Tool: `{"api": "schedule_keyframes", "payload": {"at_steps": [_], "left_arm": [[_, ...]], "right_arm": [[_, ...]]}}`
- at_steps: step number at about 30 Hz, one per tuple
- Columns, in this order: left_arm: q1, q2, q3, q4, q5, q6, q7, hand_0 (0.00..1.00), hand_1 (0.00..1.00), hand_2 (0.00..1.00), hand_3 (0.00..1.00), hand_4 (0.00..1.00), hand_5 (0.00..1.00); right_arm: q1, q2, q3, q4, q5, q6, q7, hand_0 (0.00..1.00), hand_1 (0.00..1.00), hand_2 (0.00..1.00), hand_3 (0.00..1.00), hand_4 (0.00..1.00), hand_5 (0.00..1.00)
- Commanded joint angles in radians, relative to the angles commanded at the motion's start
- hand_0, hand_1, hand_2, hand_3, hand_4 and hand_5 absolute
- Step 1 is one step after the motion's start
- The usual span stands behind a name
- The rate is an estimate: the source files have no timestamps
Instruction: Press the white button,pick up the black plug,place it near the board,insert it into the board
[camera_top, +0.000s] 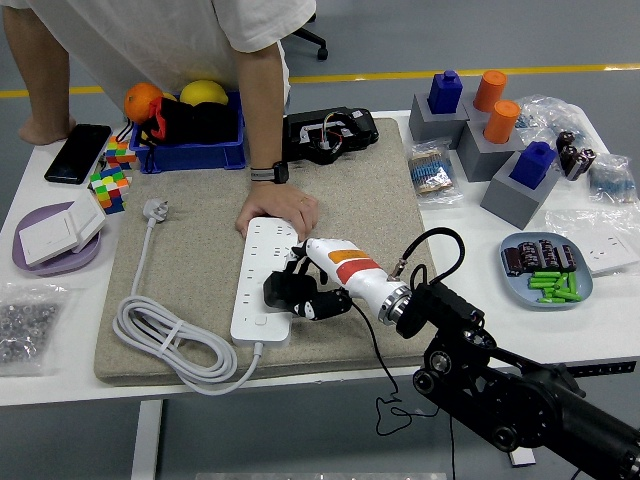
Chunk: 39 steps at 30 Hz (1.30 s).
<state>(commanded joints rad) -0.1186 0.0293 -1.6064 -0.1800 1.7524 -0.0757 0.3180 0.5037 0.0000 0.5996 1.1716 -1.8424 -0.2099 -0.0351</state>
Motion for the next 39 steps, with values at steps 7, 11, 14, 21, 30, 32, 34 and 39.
{"api": "schedule_keyframes", "payload": {"at_steps": [7, 11, 14, 21, 30, 32, 34, 39], "left_arm": [[-0.001, 0.002, -0.001, 0.000, 0.003, -0.001, 0.000, 0.650, 0.640, 0.634, 0.675, 0.516, 0.101], [-0.001, 0.002, -0.003, 0.000, 0.006, -0.001, 0.000, 0.650, 0.640, 0.634, 0.675, 0.518, 0.099], [-0.001, 0.002, -0.004, 0.000, 0.007, -0.001, 0.001, 0.650, 0.640, 0.634, 0.675, 0.518, 0.099], [-0.002, 0.003, -0.007, 0.000, 0.009, -0.001, 0.001, 0.650, 0.640, 0.634, 0.675, 0.518, 0.096], [-0.006, 0.004, -0.010, 0.000, 0.012, -0.001, 0.003, 0.652, 0.640, 0.634, 0.674, 0.520, 0.094], [-0.006, 0.004, -0.012, 0.000, 0.014, -0.001, 0.003, 0.652, 0.640, 0.634, 0.674, 0.520, 0.094], [-0.006, 0.004, -0.012, 0.000, 0.014, -0.001, 0.003, 0.652, 0.640, 0.634, 0.674, 0.520, 0.094], [-0.006, 0.006, -0.012, 0.000, 0.016, -0.002, 0.005, 0.650, 0.640, 0.634, 0.674, 0.520, 0.095]], "right_arm": [[0.008, 0.000, -0.011, 0.000, -0.003, -0.001, -0.001, 0.303, 0.405, 0.421, 0.474, 0.851, 0.002], [0.017, 0.000, -0.021, 0.004, -0.003, -0.001, 0.002, 0.303, 0.404, 0.420, 0.475, 0.850, 0.002], [0.022, 0.000, -0.029, 0.003, -0.006, 0.000, 0.004, 0.303, 0.404, 0.420, 0.475, 0.850, 0.002], [0.037, 0.000, -0.055, 0.000, -0.006, 0.002, 0.008, 0.304, 0.403, 0.421, 0.475, 0.848, 0.002], [0.075, 0.000, -0.082, -0.014, -0.001, 0.003, 0.016, 0.301, 0.402, 0.421, 0.475, 0.847, 0.002], [0.080, 0.000, -0.084, -0.020, 0.001, 0.003, 0.019, 0.301, 0.402, 0.421, 0.475, 0.847, 0.002], [0.085, 0.000, -0.087, -0.031, 0.002, 0.003, 0.022, 0.301, 0.402, 0.421, 0.475, 0.847, 0.002], [0.079, 0.000, -0.079, -0.045, 0.000, 0.004, 0.026, 0.300, 0.403, 0.421, 0.475, 0.844, 0.002]]}}
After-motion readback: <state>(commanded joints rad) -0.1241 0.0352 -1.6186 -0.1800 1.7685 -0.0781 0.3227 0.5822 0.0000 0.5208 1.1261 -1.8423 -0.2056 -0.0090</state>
